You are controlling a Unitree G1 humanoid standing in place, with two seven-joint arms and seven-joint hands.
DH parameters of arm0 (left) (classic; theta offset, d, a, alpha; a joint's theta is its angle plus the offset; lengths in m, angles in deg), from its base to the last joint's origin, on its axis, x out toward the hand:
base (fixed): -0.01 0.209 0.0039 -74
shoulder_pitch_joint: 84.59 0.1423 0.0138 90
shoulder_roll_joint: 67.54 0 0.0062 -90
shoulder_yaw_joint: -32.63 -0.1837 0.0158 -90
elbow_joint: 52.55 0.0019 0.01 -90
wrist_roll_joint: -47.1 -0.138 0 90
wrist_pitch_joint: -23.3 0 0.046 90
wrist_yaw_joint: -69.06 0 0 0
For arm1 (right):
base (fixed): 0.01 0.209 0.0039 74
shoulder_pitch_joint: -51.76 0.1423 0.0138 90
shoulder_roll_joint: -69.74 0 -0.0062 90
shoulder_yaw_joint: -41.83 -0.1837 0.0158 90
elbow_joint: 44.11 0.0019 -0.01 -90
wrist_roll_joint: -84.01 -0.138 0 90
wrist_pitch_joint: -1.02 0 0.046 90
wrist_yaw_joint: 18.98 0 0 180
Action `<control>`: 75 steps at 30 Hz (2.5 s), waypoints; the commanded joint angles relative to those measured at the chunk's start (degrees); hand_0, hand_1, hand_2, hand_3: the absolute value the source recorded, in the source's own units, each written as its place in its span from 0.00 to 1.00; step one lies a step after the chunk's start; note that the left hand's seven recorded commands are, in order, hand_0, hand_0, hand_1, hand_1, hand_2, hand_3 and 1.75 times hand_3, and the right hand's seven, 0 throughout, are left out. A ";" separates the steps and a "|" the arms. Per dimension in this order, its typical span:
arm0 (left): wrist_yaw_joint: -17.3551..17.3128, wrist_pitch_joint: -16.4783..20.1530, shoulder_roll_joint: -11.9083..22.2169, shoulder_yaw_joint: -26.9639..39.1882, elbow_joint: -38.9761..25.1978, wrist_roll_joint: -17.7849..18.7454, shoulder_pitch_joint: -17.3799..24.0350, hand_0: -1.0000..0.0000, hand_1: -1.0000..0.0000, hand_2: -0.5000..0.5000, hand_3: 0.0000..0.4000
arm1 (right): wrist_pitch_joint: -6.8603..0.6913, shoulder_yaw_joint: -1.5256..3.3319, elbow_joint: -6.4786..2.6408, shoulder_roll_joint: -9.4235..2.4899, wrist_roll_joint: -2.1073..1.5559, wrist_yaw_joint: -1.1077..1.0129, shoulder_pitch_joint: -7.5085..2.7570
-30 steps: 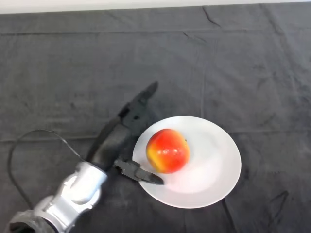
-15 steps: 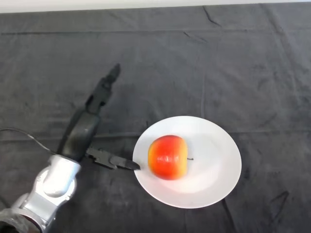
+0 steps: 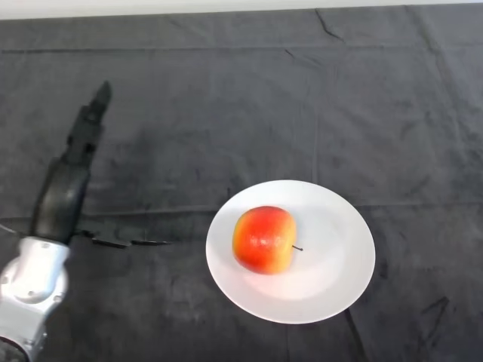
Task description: Move the apple to the plate
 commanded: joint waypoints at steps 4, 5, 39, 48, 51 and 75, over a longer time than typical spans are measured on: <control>-1.30 -2.20 4.55 4.95 3.91 2.33 2.00 1.00 1.00 0.50 0.00 | 0.17 -0.83 0.36 1.05 -1.04 0.04 0.64; -1.44 -2.33 4.71 5.58 4.46 2.59 1.98 1.00 1.00 0.50 0.00 | 0.17 -0.83 0.35 1.05 -1.04 0.04 0.64; -9.11 -3.87 10.43 26.40 14.39 15.15 5.54 1.00 1.00 0.50 0.00 | 0.14 -0.84 0.00 1.21 -0.99 -0.12 0.78; -9.19 -1.33 12.45 30.42 16.24 16.73 6.71 1.00 1.00 0.50 0.00 | 0.14 -0.84 -0.09 1.24 -0.98 -0.16 0.81; -8.85 -0.46 13.32 31.75 16.76 17.19 7.16 1.00 1.00 0.50 0.00 | 0.14 -0.84 -0.11 1.25 -0.97 -0.18 0.82; -1.93 1.68 13.27 34.35 17.14 13.30 6.06 1.00 1.00 0.50 0.00 | 0.16 -0.83 -0.22 1.29 -0.92 -0.25 0.86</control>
